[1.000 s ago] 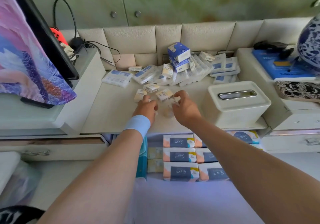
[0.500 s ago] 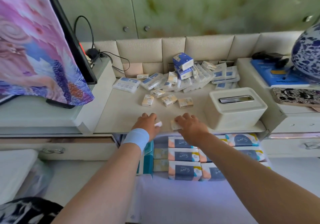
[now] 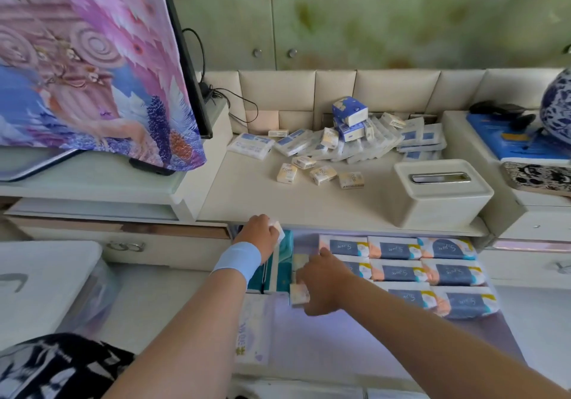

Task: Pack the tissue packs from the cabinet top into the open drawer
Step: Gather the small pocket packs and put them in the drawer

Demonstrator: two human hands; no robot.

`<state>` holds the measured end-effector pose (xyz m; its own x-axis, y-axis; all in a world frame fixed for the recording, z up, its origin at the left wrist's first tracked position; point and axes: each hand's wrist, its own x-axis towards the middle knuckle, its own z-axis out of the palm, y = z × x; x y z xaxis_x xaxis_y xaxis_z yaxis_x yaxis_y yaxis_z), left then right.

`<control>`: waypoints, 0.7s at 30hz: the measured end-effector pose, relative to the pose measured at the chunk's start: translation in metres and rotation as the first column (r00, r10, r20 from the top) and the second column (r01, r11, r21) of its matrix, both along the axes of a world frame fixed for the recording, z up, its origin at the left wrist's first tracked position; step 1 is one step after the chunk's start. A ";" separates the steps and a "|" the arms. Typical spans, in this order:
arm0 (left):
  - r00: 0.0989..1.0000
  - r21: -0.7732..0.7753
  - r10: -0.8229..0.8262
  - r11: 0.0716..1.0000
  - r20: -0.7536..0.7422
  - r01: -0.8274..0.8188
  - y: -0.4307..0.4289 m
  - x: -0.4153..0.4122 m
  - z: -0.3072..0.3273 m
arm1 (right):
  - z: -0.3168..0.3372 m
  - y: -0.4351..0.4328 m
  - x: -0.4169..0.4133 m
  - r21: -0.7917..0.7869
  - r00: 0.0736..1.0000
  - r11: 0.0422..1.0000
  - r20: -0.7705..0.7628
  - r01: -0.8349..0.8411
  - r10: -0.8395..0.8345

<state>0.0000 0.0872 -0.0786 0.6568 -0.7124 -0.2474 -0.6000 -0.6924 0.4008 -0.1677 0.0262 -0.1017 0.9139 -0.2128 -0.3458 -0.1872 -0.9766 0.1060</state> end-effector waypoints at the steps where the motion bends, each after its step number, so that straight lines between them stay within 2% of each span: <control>1: 1.000 0.002 -0.002 1.000 -0.023 0.002 0.001 0.000 -0.001 | -0.006 0.004 0.000 -0.046 0.998 0.998 -0.044 -0.042 0.040; 3: 0.993 0.010 -0.016 1.000 -0.116 0.017 0.004 -0.003 -0.002 | -0.019 0.008 0.002 -0.107 0.992 0.991 -0.105 -0.076 0.065; 8: 0.932 0.044 -0.072 0.995 -0.355 0.094 0.004 -0.006 -0.015 | -0.038 0.011 0.006 -0.194 0.985 0.975 -0.152 -0.108 0.078; 15: 0.946 0.058 -0.035 0.997 -0.322 0.057 0.010 0.008 -0.034 | -0.058 0.009 0.018 -0.349 0.992 0.933 -0.118 -0.088 0.049; 18: 0.948 0.040 -0.028 0.998 -0.317 0.043 0.010 0.012 -0.035 | -0.056 0.000 0.017 -0.297 0.998 0.955 -0.057 -0.006 -0.011; 21: 0.946 0.030 -0.005 0.999 -0.323 0.015 0.010 0.013 -0.034 | -0.040 -0.009 0.020 -0.064 0.977 0.983 0.140 0.170 -0.160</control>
